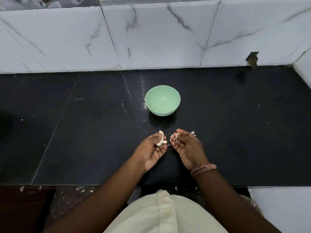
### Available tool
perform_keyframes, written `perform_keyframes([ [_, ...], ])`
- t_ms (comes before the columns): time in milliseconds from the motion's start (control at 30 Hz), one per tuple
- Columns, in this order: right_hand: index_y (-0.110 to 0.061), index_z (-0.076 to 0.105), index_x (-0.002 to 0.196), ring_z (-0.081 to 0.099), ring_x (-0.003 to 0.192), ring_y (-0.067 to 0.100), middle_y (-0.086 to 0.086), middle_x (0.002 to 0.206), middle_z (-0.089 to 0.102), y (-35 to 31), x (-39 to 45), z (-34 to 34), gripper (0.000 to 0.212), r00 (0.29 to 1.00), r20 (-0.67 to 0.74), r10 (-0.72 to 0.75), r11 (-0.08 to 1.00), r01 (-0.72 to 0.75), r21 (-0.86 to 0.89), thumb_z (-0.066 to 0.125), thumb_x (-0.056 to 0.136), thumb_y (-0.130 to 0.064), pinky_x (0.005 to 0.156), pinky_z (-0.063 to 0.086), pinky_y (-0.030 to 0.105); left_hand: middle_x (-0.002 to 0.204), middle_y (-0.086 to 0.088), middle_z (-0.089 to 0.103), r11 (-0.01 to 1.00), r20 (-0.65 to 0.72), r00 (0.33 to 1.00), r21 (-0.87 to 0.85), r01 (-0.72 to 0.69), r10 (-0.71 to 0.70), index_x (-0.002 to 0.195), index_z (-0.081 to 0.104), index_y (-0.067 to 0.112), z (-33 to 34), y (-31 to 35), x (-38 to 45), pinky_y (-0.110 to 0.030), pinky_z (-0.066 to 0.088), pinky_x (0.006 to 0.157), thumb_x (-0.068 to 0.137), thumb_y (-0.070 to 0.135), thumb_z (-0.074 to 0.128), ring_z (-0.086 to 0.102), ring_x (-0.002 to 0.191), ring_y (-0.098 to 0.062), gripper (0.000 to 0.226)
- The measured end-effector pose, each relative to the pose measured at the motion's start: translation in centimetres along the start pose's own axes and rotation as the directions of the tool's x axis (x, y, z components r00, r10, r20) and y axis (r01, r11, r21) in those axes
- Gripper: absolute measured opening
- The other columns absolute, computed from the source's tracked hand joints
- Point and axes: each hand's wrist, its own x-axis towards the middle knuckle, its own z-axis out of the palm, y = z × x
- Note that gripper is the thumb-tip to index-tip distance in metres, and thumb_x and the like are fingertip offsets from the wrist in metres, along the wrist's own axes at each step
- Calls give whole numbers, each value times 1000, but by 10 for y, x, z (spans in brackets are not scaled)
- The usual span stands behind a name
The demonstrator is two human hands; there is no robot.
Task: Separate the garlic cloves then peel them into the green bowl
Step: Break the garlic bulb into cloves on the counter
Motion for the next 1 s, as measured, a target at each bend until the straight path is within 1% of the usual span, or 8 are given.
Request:
perform_keyframes([
  [100,-2,67,103,69,73,17,10,84,72,-1,-3,0,10,997,10,-77,980,78,-183,62,96,2,65,55,29,85,-7,71,1000,10,1000,15,5,-5,99,67,10,0,-3,-1,-22,58,61,95,6,65,65,64,-13,6],
  [167,-1,67,99,62,63,18,10,75,68,0,-5,2,4,986,36,-163,901,164,-402,65,96,-3,55,49,29,82,-7,71,999,15,1000,35,-7,6,99,68,10,-1,-4,-2,-20,57,59,94,6,67,64,63,-12,7],
  [233,1,66,98,60,59,21,11,71,69,3,-6,4,5,974,88,-211,797,223,-561,63,96,-3,56,52,30,79,-7,71,997,7,999,71,-36,35,99,68,10,-1,-4,-3,-18,56,57,93,5,67,64,61,-12,7],
  [400,-4,67,111,70,74,15,13,95,71,5,-5,6,25,940,217,-264,698,341,-630,57,94,11,71,61,28,86,-14,75,958,5,987,243,-155,158,103,70,4,-3,-4,-2,-19,56,62,89,-2,68,74,69,-20,15],
  [500,-7,73,107,72,76,12,9,94,76,6,-5,6,16,925,266,-272,637,381,-670,68,93,0,73,59,24,90,-20,75,906,17,968,348,-242,252,99,71,0,-2,-5,-1,-24,58,65,85,-4,73,74,77,-24,15],
  [600,1,72,100,69,71,16,12,85,75,4,-2,5,9,951,235,-200,766,301,-568,71,91,3,67,59,27,88,-19,73,851,31,952,441,-287,305,100,69,0,-5,-2,0,-32,61,69,82,-4,78,74,80,-27,20],
  [733,6,71,95,64,65,18,15,75,70,-4,2,5,7,980,195,-40,902,119,-416,65,92,7,59,55,24,88,-15,73,809,117,964,526,-263,237,102,70,1,-11,8,-2,-28,58,67,82,-6,74,71,78,-21,22],
  [1000,4,71,104,67,70,16,13,84,73,0,3,19,14,959,233,160,947,-82,-312,60,96,3,65,58,24,83,-13,72,894,66,974,388,-225,217,92,67,6,-19,19,-2,-26,58,66,85,-7,69,70,72,-19,15],
])
